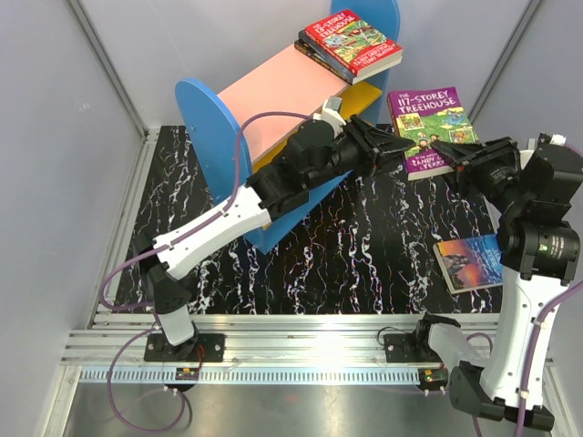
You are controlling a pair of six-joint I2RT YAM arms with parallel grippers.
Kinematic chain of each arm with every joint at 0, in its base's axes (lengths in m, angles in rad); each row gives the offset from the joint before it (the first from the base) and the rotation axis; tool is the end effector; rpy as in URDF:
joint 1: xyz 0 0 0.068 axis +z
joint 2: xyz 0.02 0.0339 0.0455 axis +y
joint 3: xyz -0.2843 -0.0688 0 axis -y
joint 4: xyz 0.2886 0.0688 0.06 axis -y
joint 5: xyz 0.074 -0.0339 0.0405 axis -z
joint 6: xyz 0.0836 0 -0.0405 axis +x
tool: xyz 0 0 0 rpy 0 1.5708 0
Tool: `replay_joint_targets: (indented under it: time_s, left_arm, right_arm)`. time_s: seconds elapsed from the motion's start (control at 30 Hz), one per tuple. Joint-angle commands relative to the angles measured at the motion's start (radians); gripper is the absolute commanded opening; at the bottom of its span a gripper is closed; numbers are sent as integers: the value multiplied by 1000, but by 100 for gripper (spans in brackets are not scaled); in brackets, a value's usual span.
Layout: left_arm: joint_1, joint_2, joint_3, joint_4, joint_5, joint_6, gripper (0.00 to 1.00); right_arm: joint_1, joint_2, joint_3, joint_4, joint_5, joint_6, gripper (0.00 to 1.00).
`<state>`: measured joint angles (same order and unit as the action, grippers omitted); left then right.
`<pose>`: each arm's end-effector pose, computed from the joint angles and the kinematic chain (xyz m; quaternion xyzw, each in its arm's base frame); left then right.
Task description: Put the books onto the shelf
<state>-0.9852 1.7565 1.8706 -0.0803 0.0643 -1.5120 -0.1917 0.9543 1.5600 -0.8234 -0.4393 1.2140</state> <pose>0.2772 -0.4278 0.4907 -0.1586 0.6768 -0.6887 0.2063 0.2079 -0.0041 0.5268 0.3878 0.6688 0.4471 0.4498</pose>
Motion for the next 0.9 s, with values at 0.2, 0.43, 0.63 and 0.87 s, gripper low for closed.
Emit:
replay_joint_targets:
  time_s: [0.2, 0.43, 0.63, 0.87]
  left_arm:
    - [-43, -88, 194, -242, -98, 283, 0]
    - [-55, -75, 216, -260, -69, 291, 0]
    - [-105, -26, 254, -275, -29, 288, 0]
    - [-113, -11, 303, -294, -44, 306, 0]
  right_arm:
    - [-9, 113, 179, 35, 33, -68, 0]
    - [-9, 188, 206, 95, -32, -82, 4]
    - [-9, 218, 193, 125, -55, -93, 6]
    - [-9, 310, 310, 122, -72, -139, 21]
